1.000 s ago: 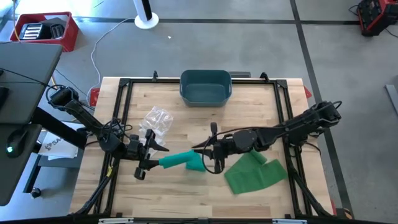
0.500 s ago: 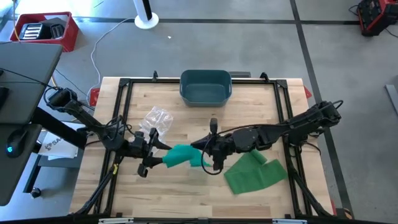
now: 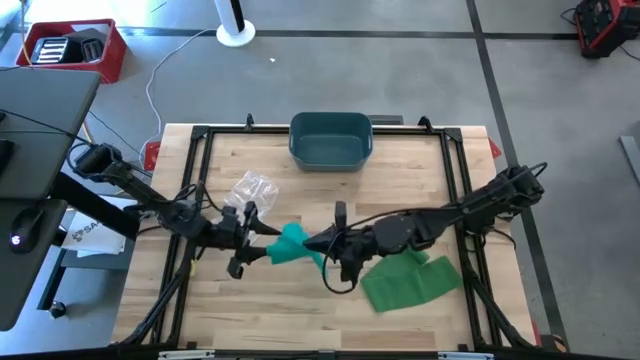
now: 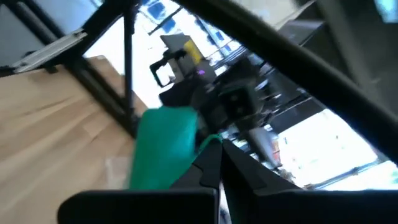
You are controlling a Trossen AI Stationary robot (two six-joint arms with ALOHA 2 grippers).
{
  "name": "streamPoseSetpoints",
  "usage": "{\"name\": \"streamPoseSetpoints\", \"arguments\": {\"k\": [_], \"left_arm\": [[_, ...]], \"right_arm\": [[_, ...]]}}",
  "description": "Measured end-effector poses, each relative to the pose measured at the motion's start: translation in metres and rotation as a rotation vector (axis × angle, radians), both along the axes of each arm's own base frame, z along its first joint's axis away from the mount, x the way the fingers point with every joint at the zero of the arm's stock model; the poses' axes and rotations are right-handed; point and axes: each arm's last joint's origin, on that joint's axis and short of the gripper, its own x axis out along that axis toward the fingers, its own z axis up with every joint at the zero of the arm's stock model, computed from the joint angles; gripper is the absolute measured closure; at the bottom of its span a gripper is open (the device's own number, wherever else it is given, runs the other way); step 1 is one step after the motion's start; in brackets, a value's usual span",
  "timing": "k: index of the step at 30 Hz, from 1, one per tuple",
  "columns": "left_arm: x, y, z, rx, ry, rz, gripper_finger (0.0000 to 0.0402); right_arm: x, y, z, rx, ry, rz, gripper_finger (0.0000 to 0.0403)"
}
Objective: Roll bandage
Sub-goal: Roll the blue bandage
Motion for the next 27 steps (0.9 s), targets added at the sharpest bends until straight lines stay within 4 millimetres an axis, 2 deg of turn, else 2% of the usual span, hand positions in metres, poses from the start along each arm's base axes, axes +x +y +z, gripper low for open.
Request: {"name": "streamPoseSetpoints", "arguments": {"k": [7,17,27], "left_arm": [[0.003,-0.001,-0.003,0.003,0.012,-0.074,0.0202],[0.012,-0.004,-0.009,0.014,-0.005,-0.084,0.0202],[0.010,-0.007,-0.005,0.027,-0.049,-0.128,0.0202]], "right_arm": [[-0.002,0.006,0.010,-0.065,-0.093,-0.005,0.0403],[0.002,-0.004,0.005,0.004,-0.045,0.015,0.0403],[0.003,-0.014,-0.005,0.068,0.041,-0.154,0.0403]]}}
